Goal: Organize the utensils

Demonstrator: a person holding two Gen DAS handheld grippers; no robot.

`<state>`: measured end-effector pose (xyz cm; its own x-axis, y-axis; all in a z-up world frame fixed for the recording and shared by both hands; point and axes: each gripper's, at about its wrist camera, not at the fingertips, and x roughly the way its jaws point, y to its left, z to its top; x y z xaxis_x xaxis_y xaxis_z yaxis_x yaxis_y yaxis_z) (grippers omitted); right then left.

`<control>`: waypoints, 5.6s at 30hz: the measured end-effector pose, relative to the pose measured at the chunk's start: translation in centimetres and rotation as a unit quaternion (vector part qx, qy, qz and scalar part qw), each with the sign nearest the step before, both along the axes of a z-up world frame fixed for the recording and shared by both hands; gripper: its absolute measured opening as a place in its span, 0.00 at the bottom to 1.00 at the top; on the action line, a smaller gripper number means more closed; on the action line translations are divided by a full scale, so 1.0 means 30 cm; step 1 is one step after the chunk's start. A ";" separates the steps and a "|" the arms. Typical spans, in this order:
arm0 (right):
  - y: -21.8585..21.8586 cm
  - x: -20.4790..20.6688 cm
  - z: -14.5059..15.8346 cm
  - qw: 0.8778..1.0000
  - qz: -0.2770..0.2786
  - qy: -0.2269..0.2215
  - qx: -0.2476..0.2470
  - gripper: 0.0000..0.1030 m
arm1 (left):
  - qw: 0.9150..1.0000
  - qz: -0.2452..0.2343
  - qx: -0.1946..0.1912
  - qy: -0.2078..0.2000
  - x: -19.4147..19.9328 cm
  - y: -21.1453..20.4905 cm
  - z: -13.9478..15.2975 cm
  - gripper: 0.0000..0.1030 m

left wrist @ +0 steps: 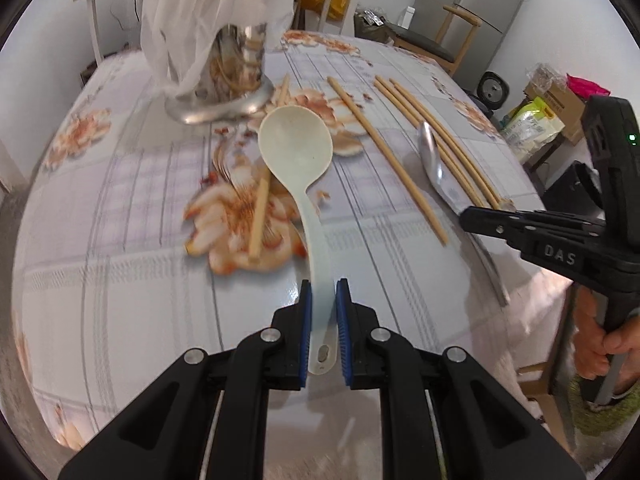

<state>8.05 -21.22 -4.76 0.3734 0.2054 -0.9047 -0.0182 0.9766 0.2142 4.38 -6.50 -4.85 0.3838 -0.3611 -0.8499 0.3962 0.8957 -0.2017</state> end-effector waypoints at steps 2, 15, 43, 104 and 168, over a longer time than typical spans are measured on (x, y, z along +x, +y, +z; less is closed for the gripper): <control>0.002 -0.010 0.000 1.000 0.002 0.002 0.002 0.00 | 1.000 -0.002 -0.005 0.006 -0.017 0.005 0.000 0.11; -0.060 -0.014 0.037 0.998 -0.009 -0.022 0.060 0.20 | 0.993 -0.090 -0.077 0.005 -0.043 -0.006 0.064 0.26; -0.096 0.048 0.032 0.995 -0.003 -0.046 0.086 0.22 | 0.994 -0.071 0.031 -0.081 0.323 -0.015 0.019 0.23; -0.100 0.220 0.091 0.992 0.084 -0.094 0.002 0.02 | 0.987 -0.070 -0.022 -0.140 0.254 0.053 0.150 0.03; -0.068 0.181 0.251 0.982 -0.043 -0.186 0.011 0.02 | 0.807 0.037 0.280 -0.519 0.543 0.035 0.463 0.03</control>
<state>13.49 -23.25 2.78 0.6941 0.1767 -0.6978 -0.0171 0.9732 0.2295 20.67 -5.44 9.04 0.9966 0.0247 -0.0785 0.0323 0.7596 0.6496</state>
